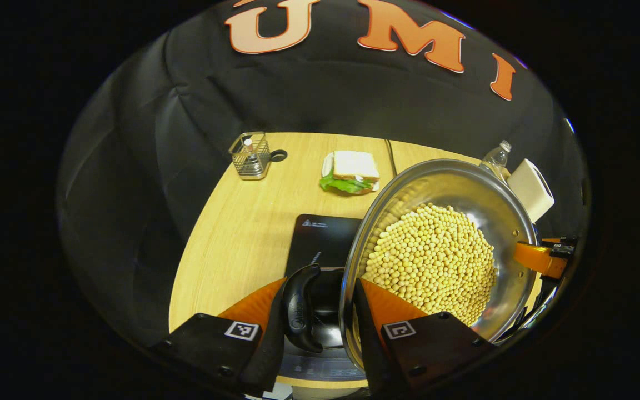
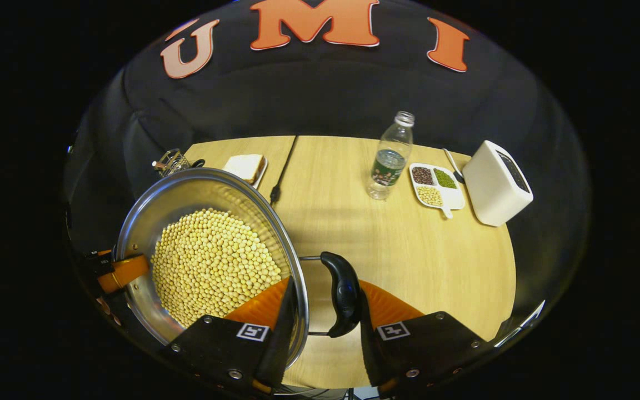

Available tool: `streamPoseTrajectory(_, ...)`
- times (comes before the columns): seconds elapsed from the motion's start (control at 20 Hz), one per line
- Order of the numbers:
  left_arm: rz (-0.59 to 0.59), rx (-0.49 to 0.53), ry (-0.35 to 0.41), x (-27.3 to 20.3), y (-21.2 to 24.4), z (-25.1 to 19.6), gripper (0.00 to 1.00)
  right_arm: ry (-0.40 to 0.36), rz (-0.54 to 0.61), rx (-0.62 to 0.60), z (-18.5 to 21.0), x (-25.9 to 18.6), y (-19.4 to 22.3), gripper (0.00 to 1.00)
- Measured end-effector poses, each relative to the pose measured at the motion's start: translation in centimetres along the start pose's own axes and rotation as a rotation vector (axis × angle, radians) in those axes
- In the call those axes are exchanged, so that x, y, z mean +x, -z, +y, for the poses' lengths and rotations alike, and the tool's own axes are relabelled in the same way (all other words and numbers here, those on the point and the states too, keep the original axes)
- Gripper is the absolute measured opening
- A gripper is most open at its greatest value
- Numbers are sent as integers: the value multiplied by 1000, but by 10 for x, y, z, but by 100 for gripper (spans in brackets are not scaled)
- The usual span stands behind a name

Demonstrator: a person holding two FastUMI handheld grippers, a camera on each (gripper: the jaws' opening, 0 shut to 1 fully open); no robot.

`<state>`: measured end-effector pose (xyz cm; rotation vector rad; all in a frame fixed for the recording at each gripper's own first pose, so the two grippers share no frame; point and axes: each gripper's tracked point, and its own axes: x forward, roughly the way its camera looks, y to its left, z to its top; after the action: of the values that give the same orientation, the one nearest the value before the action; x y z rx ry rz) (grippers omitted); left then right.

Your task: First push the handle of the pot to place it horizontally, then grasp the pot with both hands and set it on the induction cooktop.

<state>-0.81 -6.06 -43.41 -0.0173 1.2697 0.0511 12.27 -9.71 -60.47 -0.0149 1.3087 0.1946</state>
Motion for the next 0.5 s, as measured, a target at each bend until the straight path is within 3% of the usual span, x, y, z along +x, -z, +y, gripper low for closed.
streamPoseTrajectory(0.5, 32, -19, -13, -4, 0, 4, 67, -14, 35, -27, -2, 1, -6, 56)
